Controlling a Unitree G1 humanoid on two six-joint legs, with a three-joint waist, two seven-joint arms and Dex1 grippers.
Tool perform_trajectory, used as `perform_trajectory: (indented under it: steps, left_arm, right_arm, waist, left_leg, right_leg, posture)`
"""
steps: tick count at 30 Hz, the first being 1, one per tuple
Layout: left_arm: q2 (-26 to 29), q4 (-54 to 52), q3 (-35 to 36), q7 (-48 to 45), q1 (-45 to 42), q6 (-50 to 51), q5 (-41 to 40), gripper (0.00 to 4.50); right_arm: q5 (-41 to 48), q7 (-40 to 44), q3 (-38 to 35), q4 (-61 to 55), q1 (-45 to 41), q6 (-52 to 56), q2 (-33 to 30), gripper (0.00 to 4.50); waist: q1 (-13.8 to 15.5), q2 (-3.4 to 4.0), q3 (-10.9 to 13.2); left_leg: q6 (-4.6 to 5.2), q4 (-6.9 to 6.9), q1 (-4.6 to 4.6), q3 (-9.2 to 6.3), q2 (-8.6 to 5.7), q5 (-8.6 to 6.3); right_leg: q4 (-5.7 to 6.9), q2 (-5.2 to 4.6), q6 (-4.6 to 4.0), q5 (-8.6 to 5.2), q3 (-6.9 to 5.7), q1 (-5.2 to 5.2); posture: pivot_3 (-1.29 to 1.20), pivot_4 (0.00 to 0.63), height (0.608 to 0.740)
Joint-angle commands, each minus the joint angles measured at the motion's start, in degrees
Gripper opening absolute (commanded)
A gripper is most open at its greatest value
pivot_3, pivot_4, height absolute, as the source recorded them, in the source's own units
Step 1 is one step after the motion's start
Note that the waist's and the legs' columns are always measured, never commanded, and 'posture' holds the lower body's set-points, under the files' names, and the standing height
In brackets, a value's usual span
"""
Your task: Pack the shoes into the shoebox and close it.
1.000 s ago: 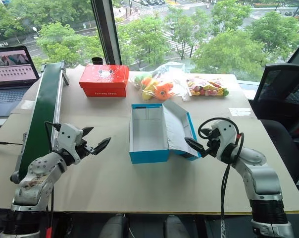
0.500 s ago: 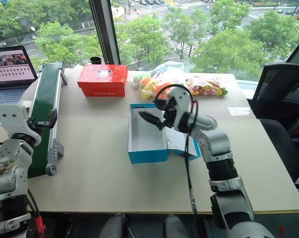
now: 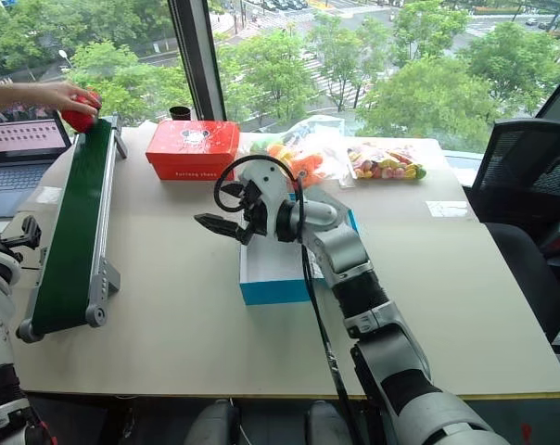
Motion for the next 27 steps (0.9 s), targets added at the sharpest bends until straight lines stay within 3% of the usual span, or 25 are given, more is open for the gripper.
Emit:
perform_trajectory:
  steps: [1,9,18,27]
  left_arm:
    - [2.0,3.5,0.2,-0.5,-3.1,-3.5,0.1,4.5]
    - [3.1,13.9,-4.1,-2.3,-8.7,-8.7,1.7,4.5]
    - [2.5,31.5,-8.1,-1.3,-15.6,-17.5,4.5,4.5]
    - [3.0,40.9,-10.3,-1.0,-17.7,-24.7,5.8,4.5]
  right_arm:
    - [-1.7,-3.3,-1.3,-1.3,-0.9,-1.7,0.4,4.48]
    - [-3.5,-10.5,-4.1,-0.4,-0.3,-1.5,0.4,4.48]
    - [-3.4,-10.9,-4.4,-2.6,0.8,-0.2,0.0,4.48]
    - [-2.7,-11.1,-5.2,-4.3,1.3,0.5,-0.3,4.48]
  waist:
    - [0.1,-0.01,0.0]
    - [0.0,-0.01,0.0]
    - [-0.1,-0.02,0.0]
    - [-0.1,-0.02,0.0]
  left_leg:
    - [-0.01,0.0,-0.03,0.0,0.0,0.0]
    - [-0.05,-0.02,-0.07,0.0,0.04,0.03]
    - [-0.04,-0.08,-0.08,-0.01,0.06,0.03]
    - [-0.05,-0.08,-0.12,-0.01,0.07,0.04]
  right_leg:
    - [0.01,0.0,-0.01,0.01,0.0,-0.03]
    - [0.04,-0.01,-0.06,0.04,-0.12,-0.1]
    - [0.05,-0.01,-0.08,0.05,-0.23,-0.15]
    - [0.05,-0.01,-0.08,0.05,-0.26,-0.18]
  posture:
    - [0.0,0.15,0.739]
    - [0.0,0.15,0.739]
    - [0.0,0.15,0.739]
    - [0.0,0.15,0.739]
